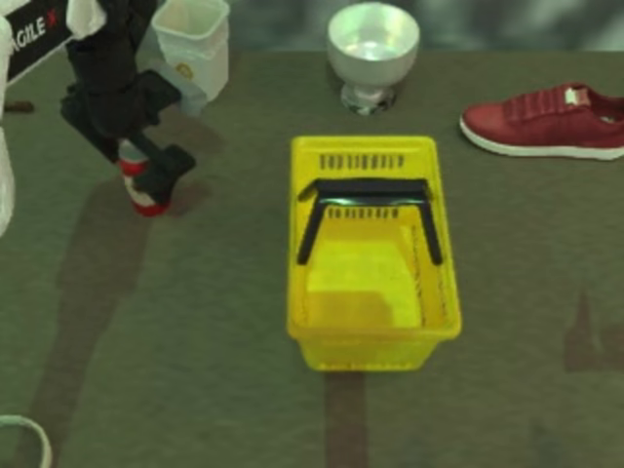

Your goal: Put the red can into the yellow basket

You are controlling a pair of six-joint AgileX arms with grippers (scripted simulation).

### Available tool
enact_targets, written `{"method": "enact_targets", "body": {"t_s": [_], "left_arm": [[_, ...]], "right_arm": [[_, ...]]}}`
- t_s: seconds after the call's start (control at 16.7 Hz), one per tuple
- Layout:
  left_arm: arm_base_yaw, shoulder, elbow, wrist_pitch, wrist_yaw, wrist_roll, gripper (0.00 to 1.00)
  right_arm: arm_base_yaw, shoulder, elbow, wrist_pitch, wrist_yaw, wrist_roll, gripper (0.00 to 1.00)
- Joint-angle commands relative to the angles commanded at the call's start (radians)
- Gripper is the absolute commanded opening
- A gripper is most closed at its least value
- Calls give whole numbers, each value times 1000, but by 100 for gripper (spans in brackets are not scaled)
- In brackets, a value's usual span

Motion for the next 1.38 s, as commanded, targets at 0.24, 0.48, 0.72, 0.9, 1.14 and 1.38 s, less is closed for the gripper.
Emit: {"method": "enact_targets", "body": {"t_s": [0.24, 0.48, 0.72, 0.9, 1.14, 1.38], "left_arm": [[0, 0, 0, 0, 0, 0, 85], [0, 0, 0, 0, 0, 0, 55], [0, 0, 0, 0, 0, 0, 25], [0, 0, 0, 0, 0, 0, 2], [0, 0, 0, 0, 0, 0, 0], [0, 0, 0, 0, 0, 0, 0]], "right_arm": [[0, 0, 0, 0, 0, 0, 100], [0, 0, 0, 0, 0, 0, 100], [0, 0, 0, 0, 0, 0, 100], [0, 0, 0, 0, 0, 0, 100], [0, 0, 0, 0, 0, 0, 100], [0, 0, 0, 0, 0, 0, 100]]}}
